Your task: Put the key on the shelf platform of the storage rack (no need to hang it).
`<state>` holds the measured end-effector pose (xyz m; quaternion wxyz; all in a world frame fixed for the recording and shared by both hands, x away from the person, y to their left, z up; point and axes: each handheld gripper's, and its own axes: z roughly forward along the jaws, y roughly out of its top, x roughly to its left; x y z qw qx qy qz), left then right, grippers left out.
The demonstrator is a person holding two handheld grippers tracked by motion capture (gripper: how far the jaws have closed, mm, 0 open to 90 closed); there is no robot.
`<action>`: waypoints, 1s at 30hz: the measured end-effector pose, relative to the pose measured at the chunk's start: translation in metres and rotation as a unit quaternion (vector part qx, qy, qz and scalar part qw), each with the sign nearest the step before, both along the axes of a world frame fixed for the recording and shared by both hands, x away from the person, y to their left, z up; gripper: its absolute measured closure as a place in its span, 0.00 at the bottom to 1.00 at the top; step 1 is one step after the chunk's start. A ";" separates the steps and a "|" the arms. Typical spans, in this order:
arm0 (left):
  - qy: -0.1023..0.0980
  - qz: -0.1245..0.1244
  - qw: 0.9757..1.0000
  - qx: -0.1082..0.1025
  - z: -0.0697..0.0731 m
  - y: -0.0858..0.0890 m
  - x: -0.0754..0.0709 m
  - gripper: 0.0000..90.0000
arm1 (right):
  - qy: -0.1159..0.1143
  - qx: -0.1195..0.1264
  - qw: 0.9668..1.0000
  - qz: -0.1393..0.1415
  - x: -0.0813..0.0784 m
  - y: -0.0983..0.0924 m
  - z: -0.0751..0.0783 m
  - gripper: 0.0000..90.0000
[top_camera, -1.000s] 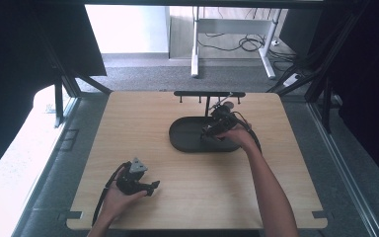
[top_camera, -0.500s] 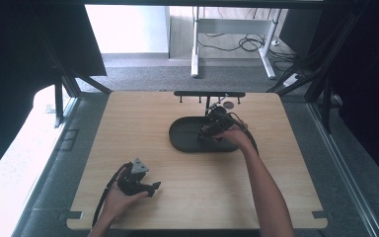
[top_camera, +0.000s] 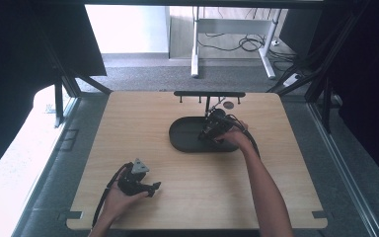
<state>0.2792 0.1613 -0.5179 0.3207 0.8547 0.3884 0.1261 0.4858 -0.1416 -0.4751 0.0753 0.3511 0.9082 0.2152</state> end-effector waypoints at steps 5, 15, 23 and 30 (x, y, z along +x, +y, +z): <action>0.000 0.000 1.000 0.001 0.000 -0.001 0.000 0.29 | -0.003 -0.003 1.000 0.007 -0.002 0.001 -0.005 0.55; 0.000 0.000 1.000 0.002 0.000 0.000 0.000 0.29 | -0.019 -0.047 0.998 0.023 -0.001 0.003 -0.016 0.55; 0.003 0.000 1.000 0.001 -0.001 -0.001 0.000 0.29 | -0.023 -0.076 0.996 0.026 -0.001 0.003 -0.026 0.55; 0.003 -0.004 1.000 0.003 -0.002 -0.002 0.000 0.29 | -0.022 -0.079 0.996 0.019 -0.002 0.004 -0.029 0.49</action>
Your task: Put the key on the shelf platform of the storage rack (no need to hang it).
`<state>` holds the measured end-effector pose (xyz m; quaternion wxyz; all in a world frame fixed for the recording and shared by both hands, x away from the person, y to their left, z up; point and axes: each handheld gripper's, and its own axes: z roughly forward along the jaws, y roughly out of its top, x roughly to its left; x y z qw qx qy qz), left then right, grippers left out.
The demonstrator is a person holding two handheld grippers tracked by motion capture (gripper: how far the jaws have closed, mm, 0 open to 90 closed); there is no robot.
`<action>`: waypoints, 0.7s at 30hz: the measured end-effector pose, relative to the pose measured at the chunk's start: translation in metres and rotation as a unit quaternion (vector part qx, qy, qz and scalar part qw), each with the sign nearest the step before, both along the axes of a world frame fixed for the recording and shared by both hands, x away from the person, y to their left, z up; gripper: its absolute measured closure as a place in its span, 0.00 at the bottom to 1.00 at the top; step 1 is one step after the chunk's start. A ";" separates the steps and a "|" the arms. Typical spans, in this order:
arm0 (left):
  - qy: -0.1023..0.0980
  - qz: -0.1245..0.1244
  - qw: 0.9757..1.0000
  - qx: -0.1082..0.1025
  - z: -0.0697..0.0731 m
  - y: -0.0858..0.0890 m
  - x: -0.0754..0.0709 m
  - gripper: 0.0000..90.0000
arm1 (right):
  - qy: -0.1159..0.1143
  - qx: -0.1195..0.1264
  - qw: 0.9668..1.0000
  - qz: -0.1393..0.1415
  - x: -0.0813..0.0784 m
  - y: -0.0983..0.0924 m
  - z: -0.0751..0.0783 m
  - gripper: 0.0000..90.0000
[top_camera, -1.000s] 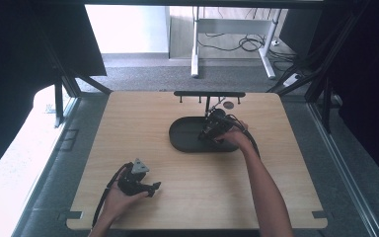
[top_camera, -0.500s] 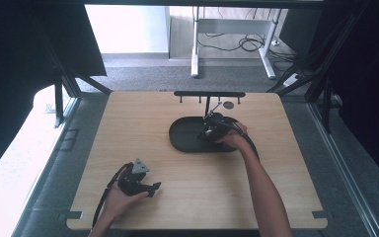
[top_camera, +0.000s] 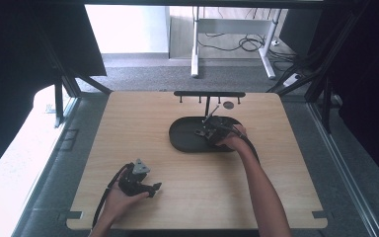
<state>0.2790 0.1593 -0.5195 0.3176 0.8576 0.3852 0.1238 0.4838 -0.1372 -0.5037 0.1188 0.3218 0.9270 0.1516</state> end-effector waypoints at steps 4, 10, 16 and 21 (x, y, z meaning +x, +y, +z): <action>0.000 0.001 1.000 -0.001 0.000 0.000 0.000 0.29 | -0.010 0.000 1.000 0.006 -0.004 0.002 0.003 0.45; 0.000 0.001 1.000 -0.002 0.000 0.000 0.000 0.29 | -0.029 0.014 0.999 0.007 -0.014 0.006 0.016 0.43; 0.001 0.001 1.000 -0.001 0.000 0.000 0.000 0.29 | -0.037 0.057 0.998 -0.004 -0.032 0.001 0.032 0.43; 0.003 0.001 1.000 -0.001 -0.001 -0.001 0.000 0.29 | -0.043 0.082 0.996 0.005 -0.049 -0.005 0.041 0.44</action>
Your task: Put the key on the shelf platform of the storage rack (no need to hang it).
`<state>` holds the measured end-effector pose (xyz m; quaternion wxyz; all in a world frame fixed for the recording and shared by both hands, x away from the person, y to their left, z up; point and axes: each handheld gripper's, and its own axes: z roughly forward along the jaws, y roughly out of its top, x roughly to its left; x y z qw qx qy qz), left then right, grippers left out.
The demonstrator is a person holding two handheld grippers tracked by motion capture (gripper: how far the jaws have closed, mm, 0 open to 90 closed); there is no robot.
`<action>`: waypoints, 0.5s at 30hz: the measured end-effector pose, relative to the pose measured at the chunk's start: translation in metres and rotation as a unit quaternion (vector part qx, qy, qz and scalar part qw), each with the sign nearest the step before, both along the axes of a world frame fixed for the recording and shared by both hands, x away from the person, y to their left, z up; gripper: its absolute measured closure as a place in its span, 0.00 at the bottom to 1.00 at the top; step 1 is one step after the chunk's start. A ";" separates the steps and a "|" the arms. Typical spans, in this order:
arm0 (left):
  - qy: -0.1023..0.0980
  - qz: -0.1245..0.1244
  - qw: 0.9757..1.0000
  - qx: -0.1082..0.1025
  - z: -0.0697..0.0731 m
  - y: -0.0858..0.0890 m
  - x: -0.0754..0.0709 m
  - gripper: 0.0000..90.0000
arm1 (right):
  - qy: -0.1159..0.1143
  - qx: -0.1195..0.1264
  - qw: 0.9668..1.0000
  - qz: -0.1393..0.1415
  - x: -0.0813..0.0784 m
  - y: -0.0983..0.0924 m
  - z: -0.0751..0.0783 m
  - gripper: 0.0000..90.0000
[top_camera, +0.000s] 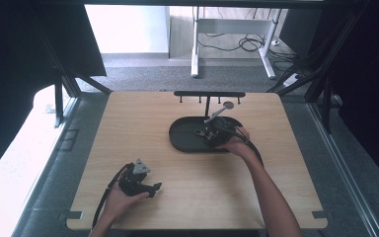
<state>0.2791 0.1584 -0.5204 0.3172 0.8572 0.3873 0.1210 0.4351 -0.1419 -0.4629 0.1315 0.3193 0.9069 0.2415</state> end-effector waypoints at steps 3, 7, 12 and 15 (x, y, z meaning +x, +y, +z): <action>0.001 0.000 1.000 0.002 0.000 -0.001 -0.001 0.29 | -0.006 0.010 1.000 0.009 -0.015 -0.003 0.005 0.44; -0.002 0.004 1.000 -0.004 0.002 0.001 -0.001 0.29 | -0.010 0.020 1.000 0.015 -0.033 -0.009 0.008 0.44; -0.005 0.006 1.000 -0.005 0.004 0.005 0.000 0.29 | -0.009 0.047 0.999 0.026 -0.055 -0.020 0.006 0.44; -0.004 0.008 1.000 -0.008 0.004 0.005 -0.001 0.29 | -0.007 0.063 0.998 0.026 -0.069 -0.028 0.000 0.44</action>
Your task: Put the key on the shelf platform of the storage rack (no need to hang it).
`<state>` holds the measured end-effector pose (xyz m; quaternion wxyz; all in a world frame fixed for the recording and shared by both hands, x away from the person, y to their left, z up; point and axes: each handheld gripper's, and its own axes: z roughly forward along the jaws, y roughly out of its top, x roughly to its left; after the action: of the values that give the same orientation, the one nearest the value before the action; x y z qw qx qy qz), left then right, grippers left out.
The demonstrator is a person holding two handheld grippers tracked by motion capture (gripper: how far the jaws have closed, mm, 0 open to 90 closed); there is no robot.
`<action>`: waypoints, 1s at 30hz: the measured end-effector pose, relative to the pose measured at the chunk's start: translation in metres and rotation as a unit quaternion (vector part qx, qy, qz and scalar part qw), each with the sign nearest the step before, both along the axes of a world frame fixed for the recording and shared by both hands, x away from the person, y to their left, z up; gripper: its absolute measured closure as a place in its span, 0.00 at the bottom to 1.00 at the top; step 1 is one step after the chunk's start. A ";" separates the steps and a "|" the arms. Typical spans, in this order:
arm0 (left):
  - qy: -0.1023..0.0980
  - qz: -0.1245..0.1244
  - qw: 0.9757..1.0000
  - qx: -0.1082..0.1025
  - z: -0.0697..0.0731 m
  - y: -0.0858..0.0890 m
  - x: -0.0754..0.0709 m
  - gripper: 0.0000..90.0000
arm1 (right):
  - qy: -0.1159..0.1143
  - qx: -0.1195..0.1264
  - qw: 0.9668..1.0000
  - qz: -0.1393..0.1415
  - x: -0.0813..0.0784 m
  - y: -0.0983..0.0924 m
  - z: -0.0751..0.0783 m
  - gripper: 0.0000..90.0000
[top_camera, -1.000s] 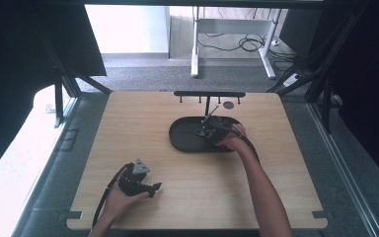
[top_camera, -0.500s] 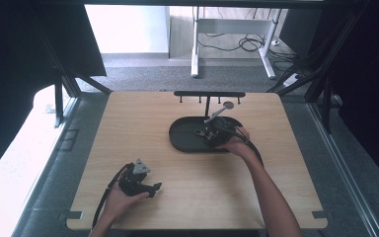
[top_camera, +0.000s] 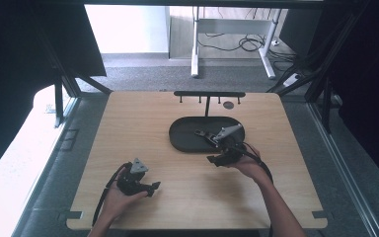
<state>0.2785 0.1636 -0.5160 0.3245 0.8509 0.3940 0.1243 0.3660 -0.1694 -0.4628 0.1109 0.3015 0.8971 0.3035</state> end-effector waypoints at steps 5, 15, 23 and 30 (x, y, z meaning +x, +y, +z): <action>0.003 0.000 1.000 -0.001 -0.001 -0.001 0.000 0.29 | 0.004 0.015 1.000 -0.003 -0.019 -0.014 -0.013 0.44; 0.007 -0.002 1.000 0.004 -0.003 -0.004 0.000 0.29 | 0.004 0.054 0.998 -0.021 -0.051 -0.047 -0.030 0.46; 0.009 -0.006 1.000 0.006 -0.005 -0.005 0.001 0.29 | 0.020 0.063 0.997 -0.049 -0.060 -0.067 -0.052 0.47; 0.012 -0.008 1.000 0.007 -0.005 -0.005 0.001 0.29 | 0.019 0.063 0.996 -0.052 -0.061 -0.069 -0.053 0.46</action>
<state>0.2792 0.1583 -0.5210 0.3147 0.8576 0.3902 0.1149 0.3052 -0.2384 -0.5158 0.0904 0.3593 0.8612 0.3480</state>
